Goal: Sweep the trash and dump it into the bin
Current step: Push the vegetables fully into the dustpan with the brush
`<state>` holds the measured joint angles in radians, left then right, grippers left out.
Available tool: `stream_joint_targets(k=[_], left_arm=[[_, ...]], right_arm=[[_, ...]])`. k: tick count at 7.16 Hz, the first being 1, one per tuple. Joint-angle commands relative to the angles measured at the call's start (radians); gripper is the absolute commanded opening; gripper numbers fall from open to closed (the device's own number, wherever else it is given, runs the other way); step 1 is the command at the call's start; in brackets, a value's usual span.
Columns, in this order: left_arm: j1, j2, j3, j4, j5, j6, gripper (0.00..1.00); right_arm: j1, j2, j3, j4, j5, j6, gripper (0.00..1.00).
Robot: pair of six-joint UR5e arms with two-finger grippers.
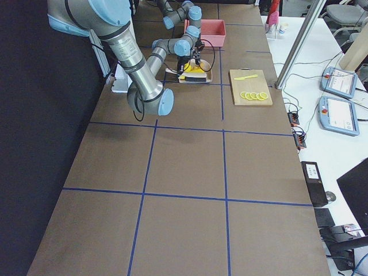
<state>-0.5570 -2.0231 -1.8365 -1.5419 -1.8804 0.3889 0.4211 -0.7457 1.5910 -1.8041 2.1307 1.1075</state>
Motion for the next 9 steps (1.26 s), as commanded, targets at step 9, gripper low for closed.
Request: stream_joint_targets(k=[9], left_arm=[[0.000, 0.043, 0.065, -0.181, -0.054, 0.005, 0.02]], right_arm=[[0.034, -0.053, 0.112, -0.008, 0.005, 0.000, 0.00]])
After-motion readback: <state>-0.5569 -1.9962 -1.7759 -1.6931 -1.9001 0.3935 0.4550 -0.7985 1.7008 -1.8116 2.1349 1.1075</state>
